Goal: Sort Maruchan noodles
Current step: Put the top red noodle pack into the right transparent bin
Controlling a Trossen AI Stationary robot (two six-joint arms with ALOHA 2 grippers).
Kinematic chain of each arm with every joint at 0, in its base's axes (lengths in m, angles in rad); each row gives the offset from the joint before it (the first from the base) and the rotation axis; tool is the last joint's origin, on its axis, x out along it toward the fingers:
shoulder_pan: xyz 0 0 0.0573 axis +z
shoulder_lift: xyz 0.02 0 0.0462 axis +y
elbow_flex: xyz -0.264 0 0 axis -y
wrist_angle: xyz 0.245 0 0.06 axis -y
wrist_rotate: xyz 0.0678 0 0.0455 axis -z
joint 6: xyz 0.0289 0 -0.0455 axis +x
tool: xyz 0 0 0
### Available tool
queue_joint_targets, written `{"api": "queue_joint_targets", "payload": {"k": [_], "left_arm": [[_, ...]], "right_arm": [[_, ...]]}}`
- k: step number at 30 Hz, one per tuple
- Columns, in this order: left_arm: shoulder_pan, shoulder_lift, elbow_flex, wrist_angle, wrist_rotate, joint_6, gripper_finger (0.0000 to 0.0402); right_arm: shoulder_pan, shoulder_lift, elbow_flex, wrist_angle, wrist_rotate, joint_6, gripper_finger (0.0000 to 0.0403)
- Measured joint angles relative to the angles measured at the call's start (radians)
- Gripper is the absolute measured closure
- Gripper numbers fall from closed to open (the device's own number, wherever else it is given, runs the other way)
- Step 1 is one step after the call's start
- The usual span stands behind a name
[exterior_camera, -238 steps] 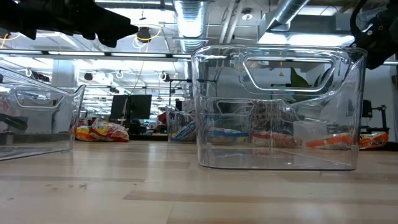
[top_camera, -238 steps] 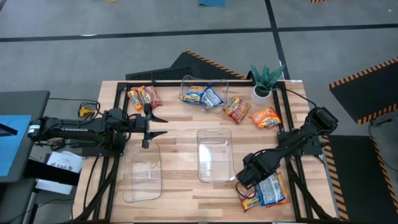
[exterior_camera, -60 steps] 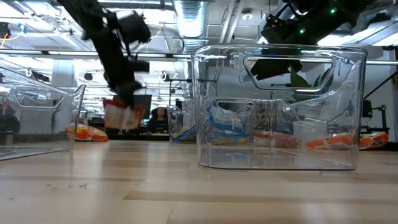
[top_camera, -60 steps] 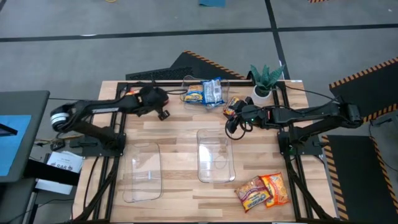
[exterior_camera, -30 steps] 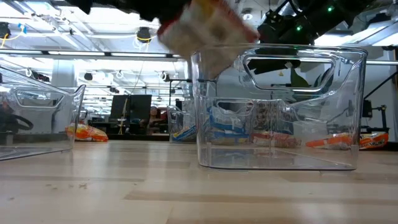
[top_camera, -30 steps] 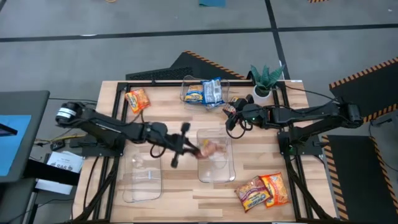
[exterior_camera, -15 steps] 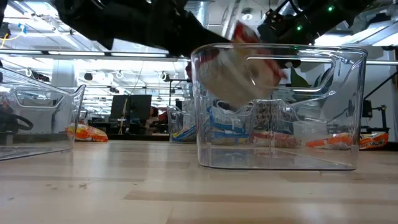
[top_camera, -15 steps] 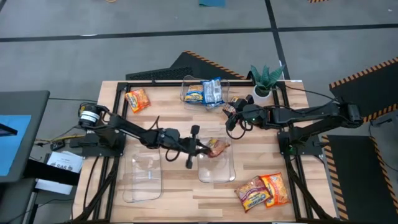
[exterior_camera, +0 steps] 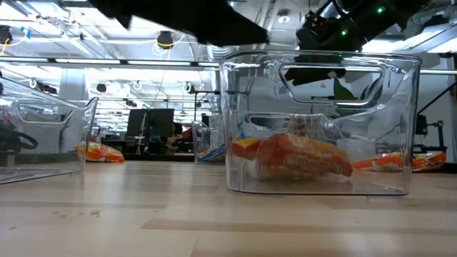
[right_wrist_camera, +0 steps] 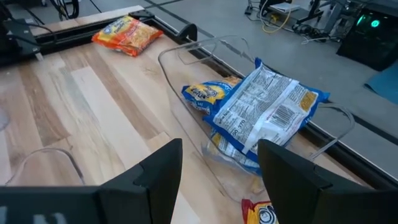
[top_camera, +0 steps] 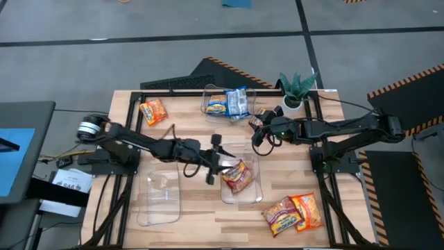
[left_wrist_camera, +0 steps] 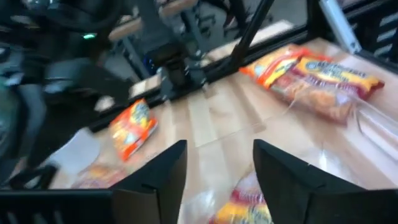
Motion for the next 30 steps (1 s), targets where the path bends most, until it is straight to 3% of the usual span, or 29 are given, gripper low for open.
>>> {"api": "queue_joint_targets", "payload": {"k": [5, 8, 16, 19, 24, 30], "left_arm": [[0.016, -0.213, -0.033, -0.238, -0.068, -0.039, 0.0215], [0.037, -0.364, -0.125, -0.234, -0.05, -0.081, 0.0215], [0.051, -0.725, -0.525, 0.12, -0.046, -0.166, 0.0214], [0.057, -0.824, -0.619, 0.161, -0.062, -0.185, 0.0214], [0.074, -0.917, -0.661, 0.172, -0.092, -0.184, 0.0214], [0.091, -0.951, -0.638, 0.162, -0.095, -0.203, 0.0214]], "right_arm": [[-0.001, 0.0, 0.0, -0.042, 0.037, 0.057, 0.0171], [-0.003, 0.0, 0.0, -0.078, 0.101, 0.136, 0.0171], [-0.082, 0.007, 0.0, -0.365, 0.11, 0.469, 0.0171], [-0.172, 0.026, -0.002, -0.445, -0.005, 0.521, 0.0171], [-0.311, 0.104, -0.001, -0.399, -0.271, 0.434, 0.0171], [-0.372, 0.21, 0.001, -0.343, -0.356, 0.411, 0.0171]]}}
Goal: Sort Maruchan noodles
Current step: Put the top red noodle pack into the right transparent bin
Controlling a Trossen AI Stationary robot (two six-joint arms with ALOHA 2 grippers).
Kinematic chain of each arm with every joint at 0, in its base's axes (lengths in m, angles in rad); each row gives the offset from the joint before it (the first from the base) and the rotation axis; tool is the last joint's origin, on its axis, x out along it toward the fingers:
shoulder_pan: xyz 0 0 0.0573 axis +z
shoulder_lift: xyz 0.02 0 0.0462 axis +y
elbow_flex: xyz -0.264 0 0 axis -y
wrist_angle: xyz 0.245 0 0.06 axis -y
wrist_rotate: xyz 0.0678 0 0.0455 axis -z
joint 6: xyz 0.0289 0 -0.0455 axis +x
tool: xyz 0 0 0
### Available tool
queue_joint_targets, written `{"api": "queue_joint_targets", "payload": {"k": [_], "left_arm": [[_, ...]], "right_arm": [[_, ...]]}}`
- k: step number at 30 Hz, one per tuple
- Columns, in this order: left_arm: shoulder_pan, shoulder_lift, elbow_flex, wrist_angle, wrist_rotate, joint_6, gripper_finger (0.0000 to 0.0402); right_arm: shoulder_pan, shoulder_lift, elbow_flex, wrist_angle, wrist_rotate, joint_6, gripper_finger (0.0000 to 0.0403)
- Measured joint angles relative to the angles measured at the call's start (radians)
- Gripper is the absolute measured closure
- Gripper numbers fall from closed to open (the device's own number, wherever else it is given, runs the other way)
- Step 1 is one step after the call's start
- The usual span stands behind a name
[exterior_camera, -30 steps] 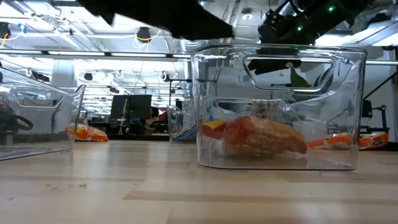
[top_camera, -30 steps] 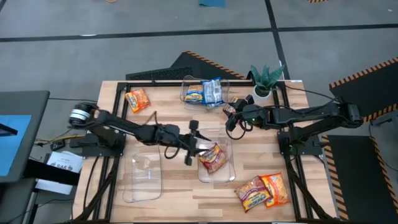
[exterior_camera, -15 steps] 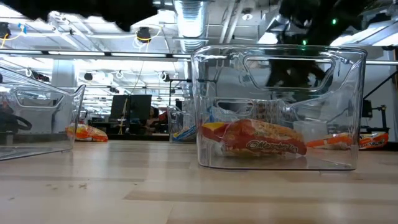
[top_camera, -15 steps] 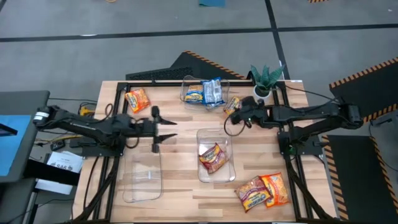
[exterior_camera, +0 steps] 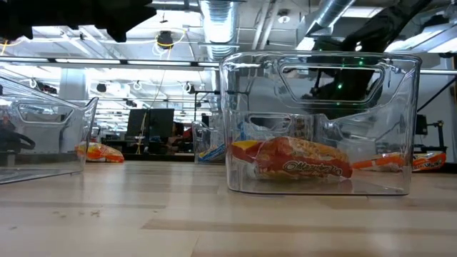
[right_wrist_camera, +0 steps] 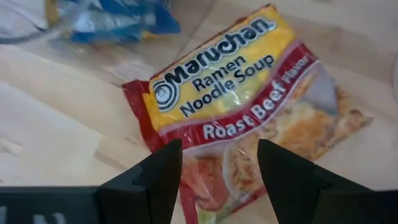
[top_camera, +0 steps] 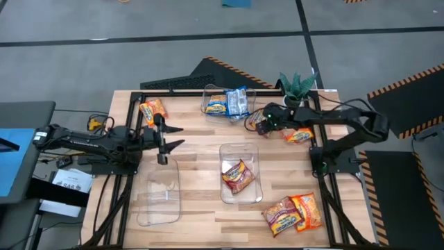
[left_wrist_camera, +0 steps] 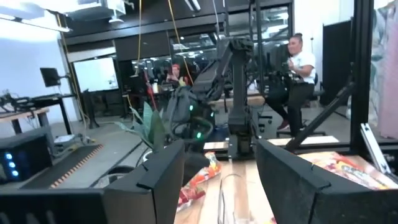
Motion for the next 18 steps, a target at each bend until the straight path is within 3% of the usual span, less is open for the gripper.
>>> {"api": "queue_joint_targets", "payload": {"k": [12, 15, 18], "left_arm": [[0.002, 0.002, 0.006, -0.154, -0.021, -0.018, 0.0214], [0.002, 0.002, 0.006, -0.149, -0.021, -0.016, 0.0214], [0.002, 0.002, 0.006, -0.15, -0.021, -0.015, 0.0214]], "right_arm": [[0.013, 0.133, 0.006, 0.066, 0.026, -0.006, 0.0174], [0.012, 0.138, 0.005, 0.055, 0.034, -0.024, 0.02], [0.02, 0.138, 0.005, 0.04, 0.055, -0.05, 0.0262]]}}
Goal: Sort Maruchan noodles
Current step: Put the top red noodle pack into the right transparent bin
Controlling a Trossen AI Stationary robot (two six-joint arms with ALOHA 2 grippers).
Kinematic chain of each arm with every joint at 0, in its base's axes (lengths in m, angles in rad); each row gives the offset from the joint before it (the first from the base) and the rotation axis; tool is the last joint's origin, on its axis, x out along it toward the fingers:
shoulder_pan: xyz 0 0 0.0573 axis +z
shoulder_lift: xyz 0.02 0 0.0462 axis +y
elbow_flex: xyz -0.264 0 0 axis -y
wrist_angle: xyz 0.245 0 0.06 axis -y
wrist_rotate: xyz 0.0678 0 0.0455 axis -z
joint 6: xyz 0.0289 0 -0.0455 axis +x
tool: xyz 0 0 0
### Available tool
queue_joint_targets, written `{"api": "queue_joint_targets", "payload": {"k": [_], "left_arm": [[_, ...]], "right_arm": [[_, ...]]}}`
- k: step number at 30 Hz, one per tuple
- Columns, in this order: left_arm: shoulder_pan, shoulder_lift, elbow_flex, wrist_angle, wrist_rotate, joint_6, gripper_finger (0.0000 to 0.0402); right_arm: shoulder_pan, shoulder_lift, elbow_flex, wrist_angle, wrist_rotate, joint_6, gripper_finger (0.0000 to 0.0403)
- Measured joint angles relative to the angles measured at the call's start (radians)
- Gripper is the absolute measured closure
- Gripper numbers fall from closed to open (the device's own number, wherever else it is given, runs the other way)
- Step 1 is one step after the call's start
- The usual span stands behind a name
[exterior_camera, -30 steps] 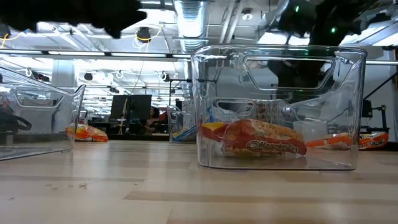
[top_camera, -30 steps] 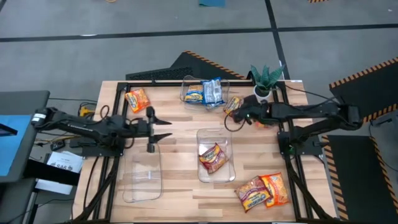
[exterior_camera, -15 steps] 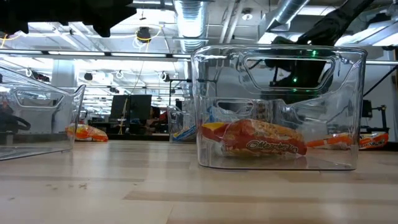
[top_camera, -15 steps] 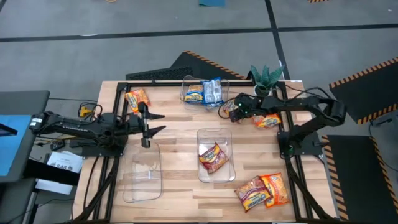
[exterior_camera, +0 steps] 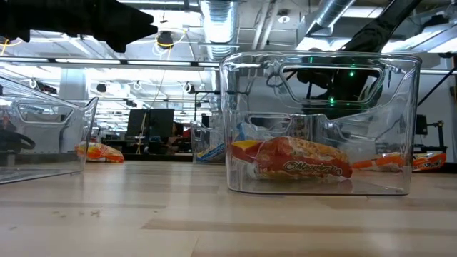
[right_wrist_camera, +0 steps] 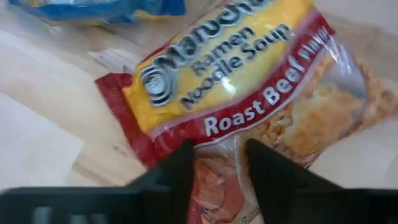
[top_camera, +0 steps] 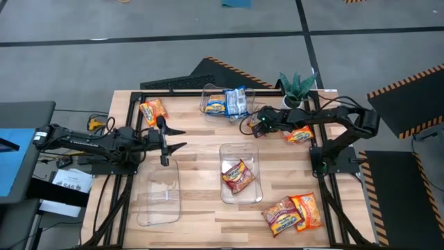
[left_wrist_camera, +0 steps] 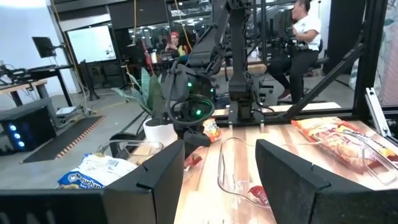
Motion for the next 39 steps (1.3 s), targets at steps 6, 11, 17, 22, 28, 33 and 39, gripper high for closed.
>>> {"api": "queue_joint_targets", "payload": {"k": [6, 11, 17, 22, 28, 33, 39], "left_arm": [[0.0, 0.0, 0.0, 0.0, 0.0, 0.001, 0.0214], [0.0, 0.0, 0.0, 0.0, 0.0, 0.001, 0.0214], [0.0, 0.0, 0.0, 0.002, 0.0, 0.023, 0.0214], [0.0, 0.0, 0.0, 0.003, 0.0, 0.036, 0.0214], [0.0, 0.0, 0.0, 0.003, -0.025, 0.061, 0.0214], [0.0, -0.001, 0.0, 0.002, -0.063, 0.061, 0.0214], [0.0, -0.001, 0.0, 0.0, -0.065, 0.062, 0.0214]], "right_arm": [[0.027, -0.028, -0.002, -0.072, 0.053, -0.043, 0.0387], [0.071, -0.135, -0.01, -0.164, 0.055, -0.046, 0.0396], [0.148, -0.333, -0.008, -0.188, 0.082, -0.038, 0.0396], [0.262, -0.479, 0.022, -0.134, 0.153, -0.076, 0.0396], [0.441, -0.531, 0.028, 0.072, 0.148, -0.154, 0.0396], [0.606, -0.458, 0.029, 0.153, 0.111, -0.163, 0.0396], [0.77, -0.33, 0.029, 0.169, 0.086, -0.146, 0.0393]]}}
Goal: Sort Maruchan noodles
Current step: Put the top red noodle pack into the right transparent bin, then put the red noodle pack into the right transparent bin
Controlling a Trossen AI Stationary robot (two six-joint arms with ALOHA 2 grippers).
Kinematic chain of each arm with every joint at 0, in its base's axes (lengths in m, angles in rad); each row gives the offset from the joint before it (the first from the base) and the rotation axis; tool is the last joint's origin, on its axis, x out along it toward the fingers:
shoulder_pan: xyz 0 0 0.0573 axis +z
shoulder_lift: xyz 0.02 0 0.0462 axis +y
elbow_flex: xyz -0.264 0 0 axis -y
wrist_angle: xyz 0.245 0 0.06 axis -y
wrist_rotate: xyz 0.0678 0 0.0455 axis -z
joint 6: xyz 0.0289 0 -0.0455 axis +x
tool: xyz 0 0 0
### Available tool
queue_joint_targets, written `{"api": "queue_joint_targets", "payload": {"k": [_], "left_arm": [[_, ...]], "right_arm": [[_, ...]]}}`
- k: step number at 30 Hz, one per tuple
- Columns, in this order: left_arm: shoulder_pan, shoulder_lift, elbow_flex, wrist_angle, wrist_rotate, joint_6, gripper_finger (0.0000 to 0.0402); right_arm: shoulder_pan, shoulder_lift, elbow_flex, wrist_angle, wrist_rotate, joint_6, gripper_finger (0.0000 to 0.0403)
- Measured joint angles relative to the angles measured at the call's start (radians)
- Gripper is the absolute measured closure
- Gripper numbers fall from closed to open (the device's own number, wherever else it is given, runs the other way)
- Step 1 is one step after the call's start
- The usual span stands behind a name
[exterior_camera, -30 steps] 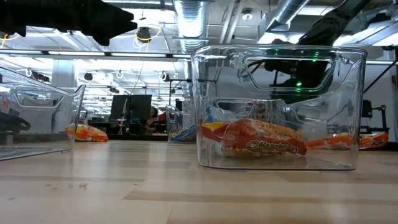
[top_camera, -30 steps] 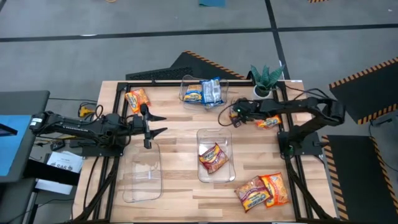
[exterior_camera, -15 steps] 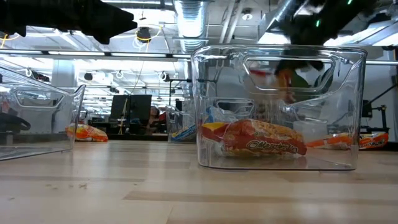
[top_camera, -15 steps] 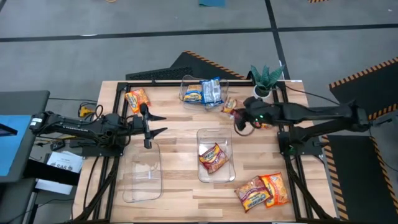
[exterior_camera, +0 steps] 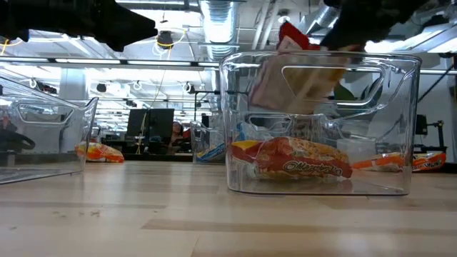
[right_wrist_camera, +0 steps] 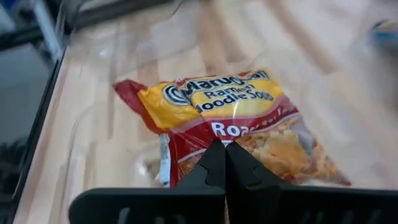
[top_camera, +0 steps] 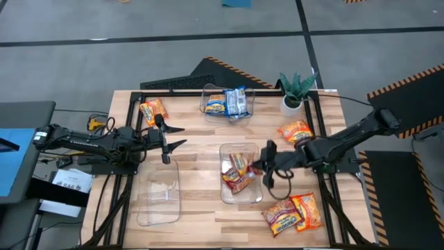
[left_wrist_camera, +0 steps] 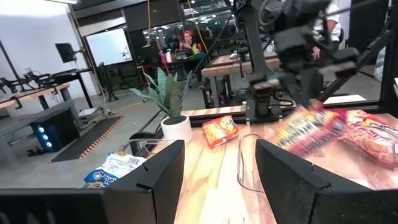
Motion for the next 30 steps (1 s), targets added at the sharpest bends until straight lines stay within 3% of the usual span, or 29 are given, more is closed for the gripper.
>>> {"api": "queue_joint_targets", "payload": {"k": [11, 19, 21, 25, 30], "left_arm": [[0.0, 0.0, 0.0, 0.0, -0.004, 0.001, 0.0214], [0.0, 0.0, 0.0, -0.005, -0.006, 0.025, 0.0214], [0.0, 0.0, 0.0, -0.005, -0.006, 0.025, 0.0214], [0.0, 0.0, 0.0, -0.005, -0.006, 0.025, 0.0214], [0.0, 0.0, 0.0, -0.011, -0.006, 0.024, 0.0214]], "right_arm": [[0.003, 0.109, 0.0, 0.055, 0.016, 0.124, 0.0355], [0.003, 0.098, 0.002, 0.066, 0.024, 0.129, 0.0263], [0.003, 0.098, 0.02, 0.062, -0.028, 0.128, 0.0235], [0.006, 0.071, 0.095, -0.01, -0.228, 0.179, 0.0191], [0.093, 0.041, 0.202, -0.193, -0.369, 0.332, 0.0169]]}}
